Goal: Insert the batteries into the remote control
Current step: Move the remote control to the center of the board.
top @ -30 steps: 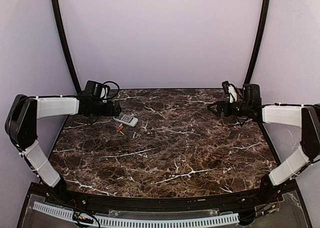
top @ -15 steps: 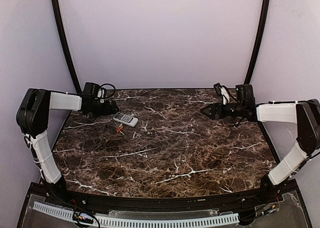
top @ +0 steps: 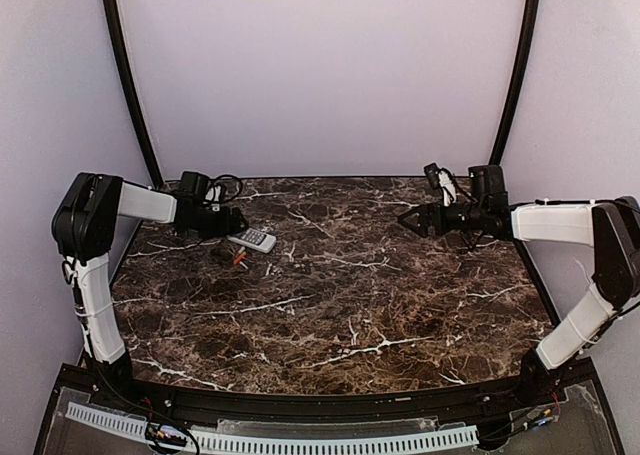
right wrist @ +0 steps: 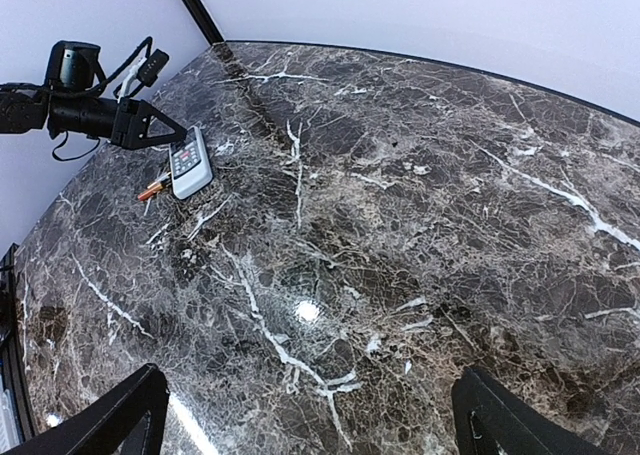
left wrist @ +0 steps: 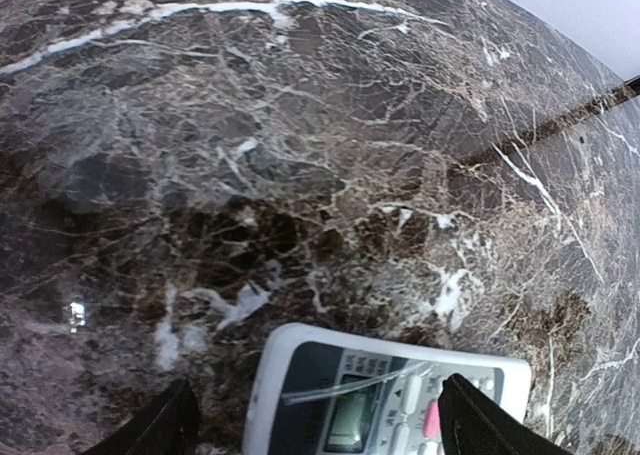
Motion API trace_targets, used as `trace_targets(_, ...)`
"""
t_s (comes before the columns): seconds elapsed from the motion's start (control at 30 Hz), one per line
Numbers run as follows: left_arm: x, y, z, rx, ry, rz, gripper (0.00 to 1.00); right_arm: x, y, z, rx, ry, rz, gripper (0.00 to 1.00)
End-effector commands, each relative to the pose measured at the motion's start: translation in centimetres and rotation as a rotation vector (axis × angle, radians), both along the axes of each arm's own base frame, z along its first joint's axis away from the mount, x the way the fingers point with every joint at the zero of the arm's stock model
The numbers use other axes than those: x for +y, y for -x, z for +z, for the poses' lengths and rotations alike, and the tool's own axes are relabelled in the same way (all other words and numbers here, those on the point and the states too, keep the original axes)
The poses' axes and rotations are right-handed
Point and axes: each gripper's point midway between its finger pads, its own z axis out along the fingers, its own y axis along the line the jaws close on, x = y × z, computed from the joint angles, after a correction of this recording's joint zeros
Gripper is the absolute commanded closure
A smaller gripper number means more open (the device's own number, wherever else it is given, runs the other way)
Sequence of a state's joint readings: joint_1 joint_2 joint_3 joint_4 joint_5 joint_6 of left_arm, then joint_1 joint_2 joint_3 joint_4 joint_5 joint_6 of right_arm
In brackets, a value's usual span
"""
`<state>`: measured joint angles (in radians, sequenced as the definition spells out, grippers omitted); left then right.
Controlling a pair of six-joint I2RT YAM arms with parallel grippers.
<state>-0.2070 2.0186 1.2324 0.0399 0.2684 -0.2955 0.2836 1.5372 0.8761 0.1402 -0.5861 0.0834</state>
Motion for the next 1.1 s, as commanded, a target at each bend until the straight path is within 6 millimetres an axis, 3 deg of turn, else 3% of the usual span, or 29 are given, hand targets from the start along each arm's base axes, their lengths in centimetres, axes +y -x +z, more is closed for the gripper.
trace_targets(0.0, -3.2, 0.5, -0.1, 0.007, 0.047, -0.077, 0.2, 0.7, -0.5, 0.4, -0.013, 0.002, 0.017, 0.01)
trace_targets(0.27, -8.2, 2.1, -1.4, 0.045, 0.097, -0.168, 0.33, 0.7, -0.3, 0.0, 0.001, 0.01, 0.02, 0.02)
trace_targets(0.47, -14.4, 3.8, -1.8, 0.069, 0.136, -0.296, 0.4, 0.8, -0.1, -0.7, 0.021, 0.023, 0.019, 0.01)
trace_targets(0.57, -17.4, 5.1, -1.8, 0.08, 0.146, -0.362, 0.45, 1.0, 0.0, -1.2, 0.034, 0.049, 0.008, 0.01)
trace_targets(0.8, -22.3, 9.4, -0.8, 0.118, 0.184, -0.507, 0.53, 2.0, 0.5, -3.4, 0.126, 0.177, -0.018, 0.02)
trace_targets(0.97, -22.5, 11.1, 2.0, 0.103, 0.22, -0.534, 0.52, 4.6, 1.8, -4.6, 0.173, 0.263, 0.037, 0.01)
trace_targets(1.07, -20.9, 10.0, 5.4, 0.014, 0.161, -0.478, 0.39, 6.5, 2.7, -5.0, 0.188, 0.327, 0.09, 0.01)
